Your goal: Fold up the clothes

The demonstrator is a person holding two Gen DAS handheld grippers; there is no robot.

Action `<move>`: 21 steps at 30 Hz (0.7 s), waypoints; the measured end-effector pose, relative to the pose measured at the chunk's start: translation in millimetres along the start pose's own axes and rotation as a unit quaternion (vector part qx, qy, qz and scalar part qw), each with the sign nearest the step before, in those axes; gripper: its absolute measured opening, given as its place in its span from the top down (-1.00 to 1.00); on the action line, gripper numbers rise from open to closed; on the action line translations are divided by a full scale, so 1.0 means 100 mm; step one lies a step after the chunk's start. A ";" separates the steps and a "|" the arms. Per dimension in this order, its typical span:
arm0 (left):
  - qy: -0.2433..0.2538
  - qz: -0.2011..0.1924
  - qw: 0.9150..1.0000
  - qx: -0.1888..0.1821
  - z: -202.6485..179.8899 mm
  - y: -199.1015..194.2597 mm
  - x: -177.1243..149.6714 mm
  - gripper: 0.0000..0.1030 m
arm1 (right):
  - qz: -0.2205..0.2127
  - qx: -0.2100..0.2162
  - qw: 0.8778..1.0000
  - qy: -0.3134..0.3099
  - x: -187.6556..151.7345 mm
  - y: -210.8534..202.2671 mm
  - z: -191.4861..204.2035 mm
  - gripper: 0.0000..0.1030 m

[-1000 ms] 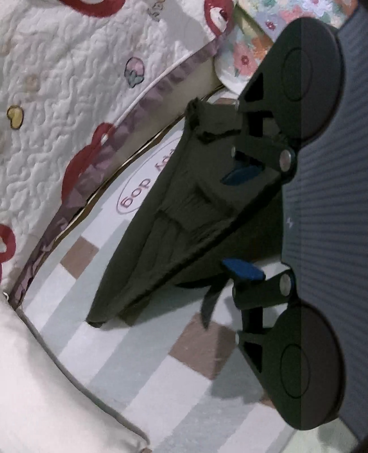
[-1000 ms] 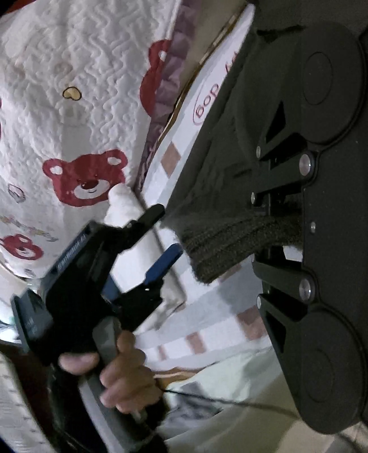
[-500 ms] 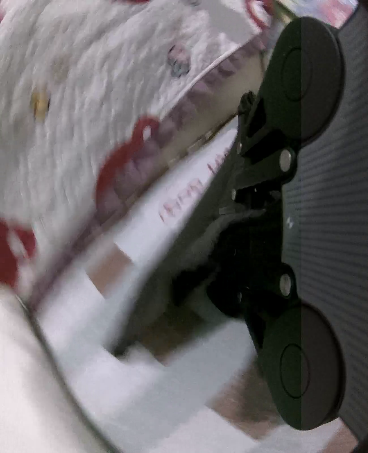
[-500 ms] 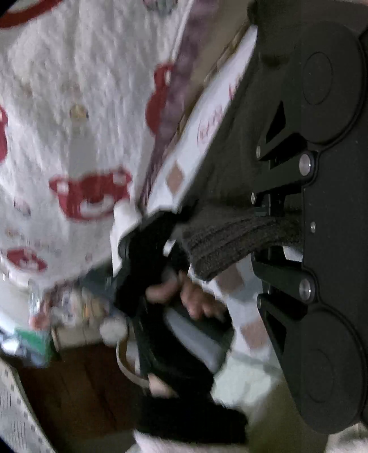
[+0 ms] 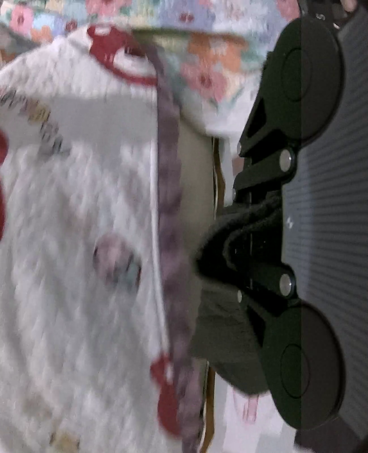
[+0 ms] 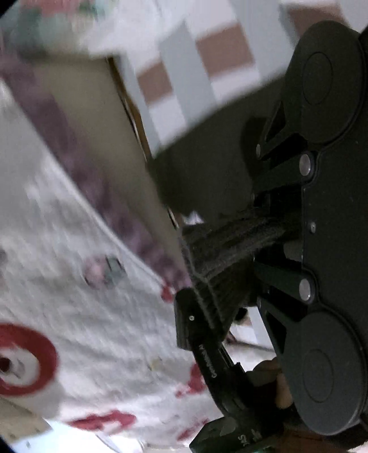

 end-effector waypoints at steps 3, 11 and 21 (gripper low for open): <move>0.030 0.017 0.999 -0.020 -0.32 0.17 -0.06 0.88 | -0.007 -0.017 1.000 0.008 0.03 -0.17 -0.18 0.74; 0.043 0.068 0.997 -0.014 -0.40 0.43 -0.25 0.87 | 0.014 -0.071 0.997 -0.036 0.04 -0.21 -0.28 0.58; 0.022 0.114 0.993 0.021 -0.27 0.54 -0.81 -0.03 | -0.032 -0.151 0.988 -0.010 0.28 -0.29 -0.69 -0.21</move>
Point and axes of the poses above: each gripper's, at about its wrist camera, not at the fingertips, and y roughly the way its jaws point, z to its left, x to its top, the point moved 5 cm from there along y, roughly the way its jaws point, and after that the axes turned 7 degrees about x, right-handed, at the moved point
